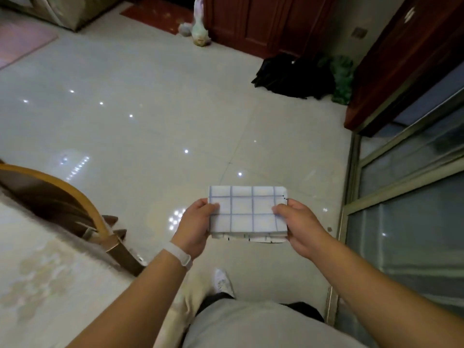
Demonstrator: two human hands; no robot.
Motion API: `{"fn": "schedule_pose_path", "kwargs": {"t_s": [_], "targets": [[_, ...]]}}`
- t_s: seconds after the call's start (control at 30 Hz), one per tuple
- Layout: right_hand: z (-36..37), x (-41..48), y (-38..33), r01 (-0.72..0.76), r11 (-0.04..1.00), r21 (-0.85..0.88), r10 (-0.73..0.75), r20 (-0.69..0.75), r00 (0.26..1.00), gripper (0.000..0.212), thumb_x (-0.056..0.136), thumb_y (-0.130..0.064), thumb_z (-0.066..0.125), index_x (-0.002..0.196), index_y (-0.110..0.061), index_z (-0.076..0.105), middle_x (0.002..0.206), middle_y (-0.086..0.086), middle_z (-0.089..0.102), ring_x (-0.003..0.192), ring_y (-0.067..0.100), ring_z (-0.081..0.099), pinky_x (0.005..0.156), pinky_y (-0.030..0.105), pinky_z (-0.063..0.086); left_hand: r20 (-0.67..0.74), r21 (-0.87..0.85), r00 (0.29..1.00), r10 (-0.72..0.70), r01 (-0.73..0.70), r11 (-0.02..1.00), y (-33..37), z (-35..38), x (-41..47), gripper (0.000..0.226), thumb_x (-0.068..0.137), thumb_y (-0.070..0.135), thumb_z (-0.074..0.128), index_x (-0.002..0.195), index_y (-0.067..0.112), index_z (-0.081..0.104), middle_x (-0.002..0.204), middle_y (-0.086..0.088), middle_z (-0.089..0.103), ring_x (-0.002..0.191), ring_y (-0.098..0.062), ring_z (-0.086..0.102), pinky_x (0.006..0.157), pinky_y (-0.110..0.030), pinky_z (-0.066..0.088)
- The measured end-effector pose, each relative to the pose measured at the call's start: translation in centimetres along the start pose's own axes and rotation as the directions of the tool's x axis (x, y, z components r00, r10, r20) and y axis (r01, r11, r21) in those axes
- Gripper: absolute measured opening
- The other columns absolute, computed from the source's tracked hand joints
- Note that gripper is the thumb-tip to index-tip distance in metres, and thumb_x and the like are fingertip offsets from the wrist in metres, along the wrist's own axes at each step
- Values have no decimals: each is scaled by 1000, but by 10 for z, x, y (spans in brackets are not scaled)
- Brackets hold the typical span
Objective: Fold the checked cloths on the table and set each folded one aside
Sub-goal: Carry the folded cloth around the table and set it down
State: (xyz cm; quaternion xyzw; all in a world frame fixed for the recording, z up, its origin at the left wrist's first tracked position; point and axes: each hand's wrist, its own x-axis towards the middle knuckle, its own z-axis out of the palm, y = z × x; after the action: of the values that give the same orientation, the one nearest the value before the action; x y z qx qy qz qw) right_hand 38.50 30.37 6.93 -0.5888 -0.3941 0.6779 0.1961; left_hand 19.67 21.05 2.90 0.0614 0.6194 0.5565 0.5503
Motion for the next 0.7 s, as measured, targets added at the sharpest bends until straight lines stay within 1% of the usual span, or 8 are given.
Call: {"fn": "schedule_pose_path", "kwargs": {"t_s": [0.1, 0.2, 0.27, 0.33, 0.4, 0.57, 0.7], "targets": [[22, 23, -19, -11, 999, -36, 11, 13, 1000, 17, 90, -4, 54, 102, -8, 66, 97, 16, 69, 86, 31, 65, 73, 38, 54, -41, -28, 998, 41, -42, 999, 24, -5, 15, 13, 90, 5, 53, 83, 14, 59, 72, -4, 60, 61, -20, 55, 40, -23, 41], [48, 45, -37, -7, 997, -71, 10, 44, 999, 15, 89, -3, 56, 99, -8, 66, 93, 15, 69, 83, 30, 64, 76, 40, 51, -75, -74, 995, 58, -64, 995, 41, -19, 25, 9, 90, 7, 53, 92, 10, 61, 84, -10, 62, 72, -25, 58, 44, -26, 44], [66, 60, -50, 4, 995, -104, 4, 85, 996, 15, 88, -4, 57, 97, -10, 67, 91, 14, 69, 82, 29, 64, 75, 40, 52, -118, -99, 992, 50, -62, 993, 47, -30, 35, 11, 90, 9, 55, 97, 10, 63, 94, -13, 64, 82, -29, 60, 55, -32, 50], [84, 76, -62, 11, 991, -133, 7, 130, 991, 15, 88, -4, 56, 96, -10, 67, 91, 12, 70, 81, 29, 64, 73, 38, 52, -168, -132, 985, 45, -67, 989, 54, -38, 44, 13, 86, 12, 57, 98, 11, 63, 99, -15, 65, 88, -31, 60, 67, -39, 51], [97, 92, -71, 6, 990, -142, 18, 173, 985, 16, 89, -4, 56, 97, -11, 67, 90, 12, 70, 80, 28, 65, 71, 36, 52, -218, -151, 975, 34, -69, 986, 61, -45, 56, 13, 86, 12, 57, 97, 10, 63, 99, -16, 64, 89, -31, 60, 71, -42, 49], [127, 147, -98, -42, 991, -128, 78, 297, 952, 18, 89, -2, 56, 100, -8, 68, 92, 14, 70, 84, 30, 66, 77, 41, 53, -334, -176, 942, 20, -83, 981, 90, -50, 94, 14, 90, 6, 52, 100, 7, 61, 97, -15, 64, 87, -30, 60, 68, -38, 50], [155, 202, -136, -55, 985, -162, 114, 382, 917, 16, 89, -4, 56, 98, -11, 68, 91, 13, 70, 84, 29, 66, 78, 42, 53, -422, -211, 907, -1, -97, 973, 132, -42, 125, 12, 91, 6, 51, 97, 10, 61, 94, -13, 63, 84, -28, 60, 64, -34, 50]]}}
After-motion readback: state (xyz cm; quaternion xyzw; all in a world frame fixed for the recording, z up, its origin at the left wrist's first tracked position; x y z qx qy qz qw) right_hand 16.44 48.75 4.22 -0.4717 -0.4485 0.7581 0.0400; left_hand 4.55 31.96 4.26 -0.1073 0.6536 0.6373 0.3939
